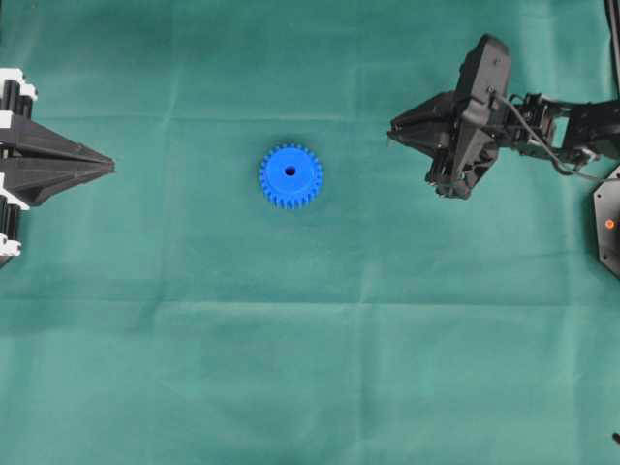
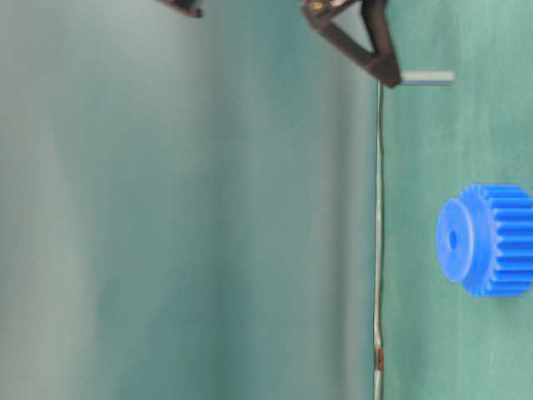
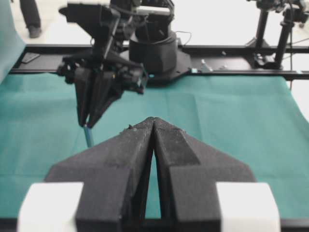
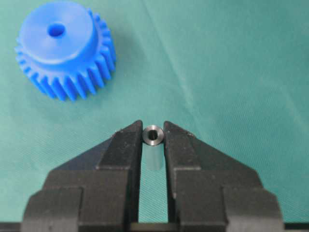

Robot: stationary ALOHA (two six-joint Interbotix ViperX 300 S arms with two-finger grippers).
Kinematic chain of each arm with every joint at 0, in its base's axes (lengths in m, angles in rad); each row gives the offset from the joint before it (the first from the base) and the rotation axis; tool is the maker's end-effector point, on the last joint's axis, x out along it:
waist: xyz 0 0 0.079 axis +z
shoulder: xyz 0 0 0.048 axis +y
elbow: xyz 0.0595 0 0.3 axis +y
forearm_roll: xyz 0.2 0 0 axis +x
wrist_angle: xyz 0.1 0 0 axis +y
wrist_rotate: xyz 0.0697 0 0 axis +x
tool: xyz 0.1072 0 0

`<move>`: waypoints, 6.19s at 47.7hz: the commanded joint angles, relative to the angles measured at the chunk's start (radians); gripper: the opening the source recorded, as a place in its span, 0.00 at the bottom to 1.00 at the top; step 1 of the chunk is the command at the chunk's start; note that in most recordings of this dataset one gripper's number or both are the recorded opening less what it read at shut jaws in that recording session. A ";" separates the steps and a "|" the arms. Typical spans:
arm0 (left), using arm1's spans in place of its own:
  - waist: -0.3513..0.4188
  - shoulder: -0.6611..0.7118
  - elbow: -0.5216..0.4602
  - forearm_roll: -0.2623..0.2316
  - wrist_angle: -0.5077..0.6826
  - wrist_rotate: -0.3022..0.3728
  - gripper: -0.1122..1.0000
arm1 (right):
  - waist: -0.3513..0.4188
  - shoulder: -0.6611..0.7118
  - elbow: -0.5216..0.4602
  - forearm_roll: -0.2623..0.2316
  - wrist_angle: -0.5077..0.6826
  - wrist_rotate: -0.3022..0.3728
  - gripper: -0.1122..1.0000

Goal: Insert the shaft placed at a random location into the center hole of the medium gear at another random location.

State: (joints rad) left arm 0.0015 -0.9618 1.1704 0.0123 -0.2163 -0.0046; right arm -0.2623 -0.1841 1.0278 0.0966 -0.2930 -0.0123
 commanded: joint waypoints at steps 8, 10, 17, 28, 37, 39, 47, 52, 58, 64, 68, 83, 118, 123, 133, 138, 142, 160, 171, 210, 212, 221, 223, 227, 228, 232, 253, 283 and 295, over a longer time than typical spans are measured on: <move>0.002 0.009 -0.025 0.003 -0.006 -0.002 0.10 | -0.003 -0.094 -0.031 0.000 0.087 0.006 0.22; 0.002 0.009 -0.025 0.002 -0.006 -0.002 0.10 | -0.003 -0.094 -0.029 0.000 0.086 0.006 0.22; 0.002 0.009 -0.025 0.002 -0.006 -0.003 0.10 | 0.002 -0.087 -0.037 0.002 0.083 0.008 0.22; 0.002 0.009 -0.025 0.003 -0.006 -0.003 0.10 | 0.037 -0.040 -0.081 0.002 0.029 0.011 0.22; 0.006 0.009 -0.025 0.003 -0.006 -0.002 0.10 | 0.072 0.044 -0.172 0.002 0.006 0.011 0.22; 0.008 0.009 -0.025 0.003 -0.008 -0.003 0.10 | 0.080 0.064 -0.196 0.000 0.008 0.011 0.22; 0.012 0.009 -0.025 0.003 -0.008 -0.003 0.10 | 0.110 0.146 -0.299 -0.006 0.011 0.006 0.22; 0.012 0.009 -0.025 0.003 -0.008 -0.003 0.10 | 0.121 0.187 -0.350 -0.009 0.011 0.005 0.22; 0.014 0.009 -0.025 0.003 -0.008 -0.003 0.10 | 0.130 0.212 -0.380 -0.008 0.012 0.005 0.22; 0.014 0.009 -0.025 0.003 -0.008 -0.003 0.10 | 0.135 0.221 -0.390 -0.008 0.008 0.005 0.22; 0.014 0.009 -0.025 0.003 -0.008 -0.003 0.10 | 0.137 0.224 -0.390 -0.008 0.006 0.005 0.22; 0.014 0.009 -0.025 0.002 -0.008 -0.003 0.10 | 0.141 0.276 -0.394 -0.002 -0.015 0.011 0.22; 0.014 0.009 -0.025 0.003 -0.009 -0.003 0.10 | 0.147 0.302 -0.391 0.009 -0.020 0.011 0.22; 0.014 0.009 -0.025 0.003 -0.011 -0.003 0.10 | 0.147 0.321 -0.396 0.009 -0.021 0.011 0.22; 0.014 0.009 -0.025 0.003 -0.012 -0.003 0.10 | 0.147 0.367 -0.408 0.009 -0.025 0.011 0.22; 0.014 0.009 -0.025 0.003 -0.011 -0.003 0.10 | 0.147 0.388 -0.416 0.009 -0.025 0.012 0.22; 0.014 0.009 -0.025 0.002 -0.012 -0.003 0.10 | 0.147 0.402 -0.420 0.009 -0.026 0.012 0.22; 0.014 0.009 -0.025 0.003 -0.012 -0.002 0.10 | 0.147 0.417 -0.419 0.009 -0.020 0.014 0.22; 0.014 0.009 -0.025 0.003 -0.011 -0.002 0.10 | 0.152 0.417 -0.417 0.009 -0.012 0.012 0.22; 0.014 0.009 -0.025 0.003 -0.011 -0.002 0.10 | 0.169 0.313 -0.411 0.008 -0.006 0.005 0.92; 0.014 0.009 -0.025 0.003 -0.012 -0.002 0.10 | 0.169 0.287 -0.408 0.005 -0.002 0.002 0.91; 0.014 0.009 -0.025 0.003 -0.012 -0.003 0.10 | 0.169 0.144 -0.399 -0.018 0.052 -0.023 0.91; 0.014 0.009 -0.025 0.003 -0.011 -0.003 0.10 | 0.169 0.112 -0.397 -0.025 0.066 -0.029 0.91; 0.014 0.009 -0.025 0.003 -0.011 -0.003 0.10 | 0.169 0.058 -0.391 -0.029 0.089 -0.040 0.91; 0.014 0.009 -0.025 0.002 -0.011 -0.003 0.10 | 0.169 0.040 -0.388 -0.028 0.095 -0.041 0.91; 0.014 0.009 -0.025 0.002 -0.008 -0.003 0.10 | 0.169 -0.006 -0.371 -0.029 0.097 -0.043 0.91; 0.014 0.009 -0.023 0.003 -0.006 -0.002 0.10 | 0.170 -0.235 -0.179 -0.025 0.091 -0.038 0.90; 0.014 0.009 -0.023 0.002 0.002 -0.002 0.10 | 0.169 -0.454 -0.006 -0.021 0.106 -0.031 0.90; 0.014 0.009 -0.023 0.003 0.003 -0.002 0.10 | 0.169 -0.451 -0.008 -0.021 0.100 -0.031 0.90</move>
State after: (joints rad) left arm 0.0138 -0.9618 1.1689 0.0123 -0.2086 -0.0061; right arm -0.0920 -0.6320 1.0339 0.0721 -0.1871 -0.0414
